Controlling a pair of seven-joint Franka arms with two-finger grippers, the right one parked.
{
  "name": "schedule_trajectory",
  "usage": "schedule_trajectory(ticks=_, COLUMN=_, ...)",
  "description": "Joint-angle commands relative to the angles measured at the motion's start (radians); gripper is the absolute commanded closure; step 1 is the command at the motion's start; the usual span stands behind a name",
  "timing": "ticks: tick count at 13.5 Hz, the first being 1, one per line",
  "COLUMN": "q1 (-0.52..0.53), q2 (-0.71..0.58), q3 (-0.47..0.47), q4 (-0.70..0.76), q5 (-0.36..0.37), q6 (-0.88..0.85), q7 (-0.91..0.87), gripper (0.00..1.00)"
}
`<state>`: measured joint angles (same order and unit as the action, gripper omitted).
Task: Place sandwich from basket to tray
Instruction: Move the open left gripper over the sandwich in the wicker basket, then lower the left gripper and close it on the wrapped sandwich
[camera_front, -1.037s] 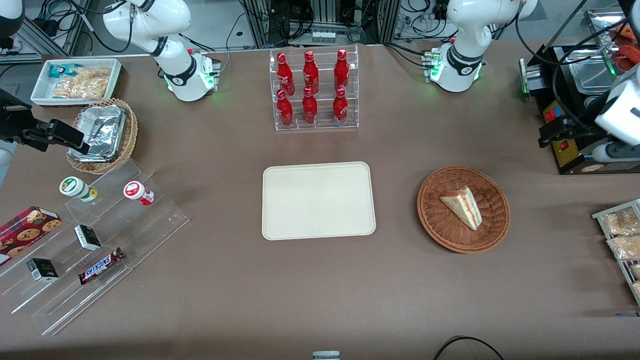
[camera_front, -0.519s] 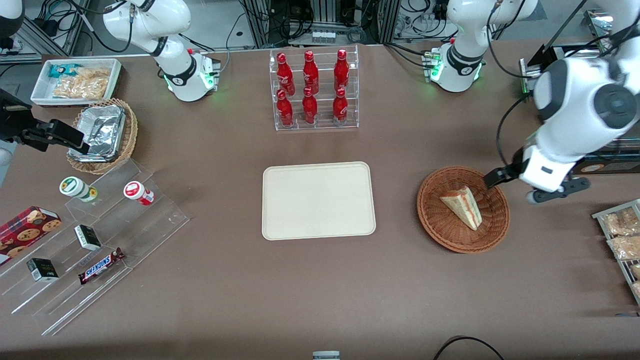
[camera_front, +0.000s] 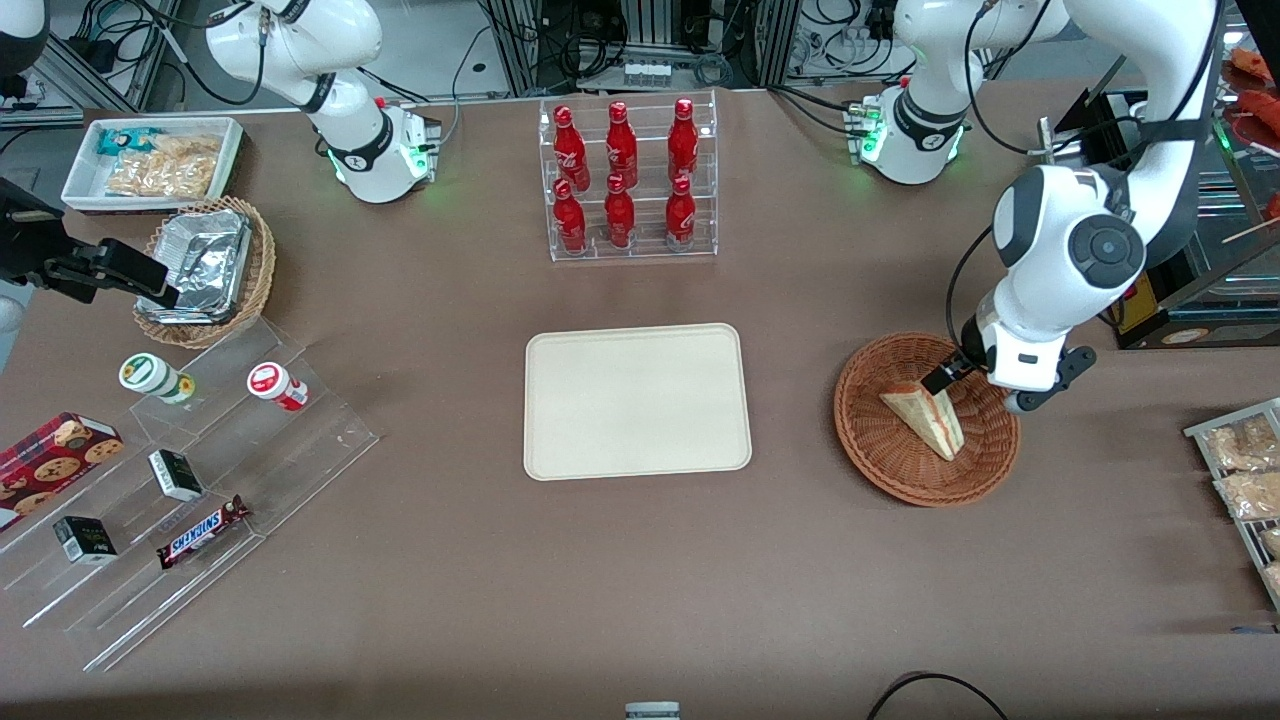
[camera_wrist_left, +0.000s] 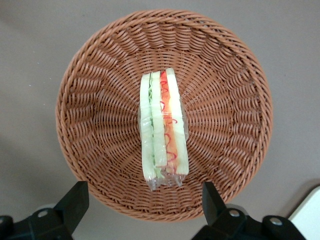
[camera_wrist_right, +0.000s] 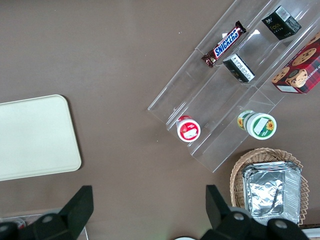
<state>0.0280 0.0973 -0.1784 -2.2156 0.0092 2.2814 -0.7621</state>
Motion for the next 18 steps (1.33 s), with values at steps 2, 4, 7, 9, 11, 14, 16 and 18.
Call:
schedule_trajectory(ticks=2, q1=-0.01, q2=0.057, q3=0.0, q4=0.001, q5=0.006, q6=0.067, q7=-0.051, gripper=0.0)
schedule_trajectory(ticks=4, q1=-0.014, q2=0.091, q3=0.0, q4=0.001, q5=0.006, q6=0.114, q7=-0.086, gripper=0.0)
schedule_trajectory(ticks=7, q1=-0.025, q2=0.134, q3=0.0, q4=-0.001, q5=0.008, q6=0.156, q7=-0.088, gripper=0.0)
schedule_trajectory(ticks=9, q1=-0.025, q2=0.159, q3=0.0, q4=-0.001, q5=0.008, q6=0.17, q7=-0.088, gripper=0.0)
schedule_trajectory(ticks=11, q1=-0.025, q2=0.173, q3=0.0, q4=-0.001, q5=0.008, q6=0.188, q7=-0.086, gripper=0.42)
schedule_trajectory(ticks=14, q1=-0.023, q2=0.17, q3=0.004, q4=0.013, q5=0.009, q6=0.181, q7=-0.069, gripper=0.94)
schedule_trajectory(ticks=16, q1=-0.022, q2=0.156, q3=0.005, q4=0.057, q5=0.015, q6=0.121, q7=-0.068, gripper=0.94)
schedule_trajectory(ticks=18, q1=-0.023, q2=0.133, q3=0.005, q4=0.141, q5=0.021, q6=-0.029, q7=-0.065, gripper=0.94)
